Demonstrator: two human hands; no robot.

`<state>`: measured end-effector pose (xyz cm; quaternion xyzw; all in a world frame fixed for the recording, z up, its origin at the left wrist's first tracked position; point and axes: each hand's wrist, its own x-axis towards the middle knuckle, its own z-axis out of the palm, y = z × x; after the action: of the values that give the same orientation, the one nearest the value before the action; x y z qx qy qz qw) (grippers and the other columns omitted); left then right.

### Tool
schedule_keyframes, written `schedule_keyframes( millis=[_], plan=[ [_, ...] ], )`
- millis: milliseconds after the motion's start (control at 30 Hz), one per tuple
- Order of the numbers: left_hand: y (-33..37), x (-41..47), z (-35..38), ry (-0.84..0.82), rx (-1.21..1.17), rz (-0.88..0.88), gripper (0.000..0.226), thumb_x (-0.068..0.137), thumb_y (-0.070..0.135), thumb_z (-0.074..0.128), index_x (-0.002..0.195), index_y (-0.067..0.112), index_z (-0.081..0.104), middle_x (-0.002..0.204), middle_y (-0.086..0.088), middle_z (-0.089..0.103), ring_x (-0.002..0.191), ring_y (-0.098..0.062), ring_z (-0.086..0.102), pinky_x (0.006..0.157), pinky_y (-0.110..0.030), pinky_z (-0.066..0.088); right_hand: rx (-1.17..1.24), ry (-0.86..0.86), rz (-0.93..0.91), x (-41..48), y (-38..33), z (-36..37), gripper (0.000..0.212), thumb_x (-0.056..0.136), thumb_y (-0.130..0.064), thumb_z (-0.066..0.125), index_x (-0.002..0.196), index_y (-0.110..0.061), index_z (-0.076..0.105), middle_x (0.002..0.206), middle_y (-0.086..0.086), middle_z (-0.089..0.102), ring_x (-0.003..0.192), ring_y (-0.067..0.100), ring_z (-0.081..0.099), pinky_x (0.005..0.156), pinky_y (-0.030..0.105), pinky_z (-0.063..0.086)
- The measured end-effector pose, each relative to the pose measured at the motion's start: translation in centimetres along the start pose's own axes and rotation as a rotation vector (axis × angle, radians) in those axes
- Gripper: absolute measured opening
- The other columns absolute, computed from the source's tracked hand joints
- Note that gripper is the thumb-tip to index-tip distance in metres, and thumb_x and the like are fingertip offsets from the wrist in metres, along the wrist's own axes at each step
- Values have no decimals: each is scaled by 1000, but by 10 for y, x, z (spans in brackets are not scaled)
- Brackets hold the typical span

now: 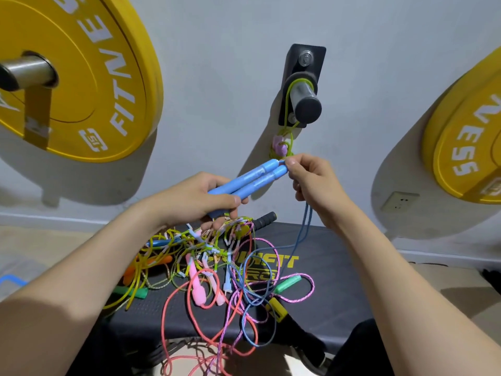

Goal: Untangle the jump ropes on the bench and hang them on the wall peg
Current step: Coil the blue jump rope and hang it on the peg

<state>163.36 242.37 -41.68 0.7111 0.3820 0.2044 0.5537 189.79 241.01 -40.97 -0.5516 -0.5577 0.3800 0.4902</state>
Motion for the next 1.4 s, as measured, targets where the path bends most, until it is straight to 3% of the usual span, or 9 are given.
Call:
schedule_keyframes(
  millis=[200, 367, 567, 633, 733, 833, 1033, 1200, 1400],
  plan=[
    [2, 3, 11, 13, 169, 6, 14, 108, 15, 57, 120, 16, 64, 89, -10, 67, 60, -17, 59, 49, -30, 47, 157, -21, 86, 0, 0, 0, 23, 111, -13, 40, 91, -16, 51, 58, -8, 38, 49, 10, 25, 47, 22, 22],
    [8, 2, 16, -63, -134, 15, 20, 110, 13, 51, 124, 0, 57, 78, -2, 56, 58, -11, 47, 43, -18, 34, 283, -66, 84, -1, 2, -1, 30, 114, -6, 31, 105, -9, 60, 71, 0, 40, 60, 13, 26, 58, 30, 22],
    [16, 13, 17, 285, -488, 93, 16, 111, 15, 50, 118, 4, 58, 82, -4, 54, 59, -12, 48, 44, -17, 30, -325, -257, 164, -8, 22, 9, 33, 116, -17, 35, 118, -1, 64, 81, 12, 63, 77, 24, 60, 64, 22, 45],
    [12, 18, 16, 384, -384, 99, 15, 112, 17, 51, 116, 4, 59, 83, -3, 56, 60, -13, 50, 45, -20, 35, -550, -355, 191, -11, 27, 16, 14, 112, -13, 41, 110, -5, 52, 94, 20, 68, 88, 33, 64, 74, 36, 50],
    [-2, 21, 15, 482, 247, 83, 16, 109, 22, 54, 110, 6, 57, 83, -3, 64, 64, -22, 56, 58, -36, 50, -861, -400, 51, -15, 22, 29, 8, 108, -15, 44, 109, -7, 45, 105, 25, 64, 99, 44, 62, 76, 46, 45],
    [-12, 19, 23, 366, 731, 7, 24, 107, 31, 58, 101, 13, 44, 86, -2, 57, 78, -27, 52, 66, -40, 33, -998, -448, -235, -24, 12, 44, 16, 106, -23, 52, 105, -8, 58, 105, 20, 69, 99, 42, 61, 78, 46, 46],
    [-11, 16, 21, 15, 813, -65, 29, 101, 33, 67, 115, 13, 52, 103, -2, 59, 96, -26, 57, 85, -43, 47, -1074, -511, -360, -31, 0, 48, 13, 98, -4, 50, 98, -17, 53, 106, 12, 65, 93, 32, 59, 78, 45, 48],
    [-9, 13, 25, 23, 793, -40, 34, 98, 43, 69, 108, 13, 56, 101, -5, 63, 94, -26, 60, 86, -46, 50, -965, -480, -347, -36, -3, 48, 16, 105, -23, 49, 96, -14, 58, 94, 9, 67, 86, 34, 59, 77, 53, 53],
    [-8, 8, 26, -79, 813, 43, 11, 103, 30, 62, 106, 20, 56, 103, 2, 65, 97, -22, 59, 87, -42, 47, -1008, -404, -443, -35, -9, 38, 41, 98, -56, 62, 75, -22, 58, 70, -1, 60, 78, 33, 61, 62, 41, 46]
  ],
)
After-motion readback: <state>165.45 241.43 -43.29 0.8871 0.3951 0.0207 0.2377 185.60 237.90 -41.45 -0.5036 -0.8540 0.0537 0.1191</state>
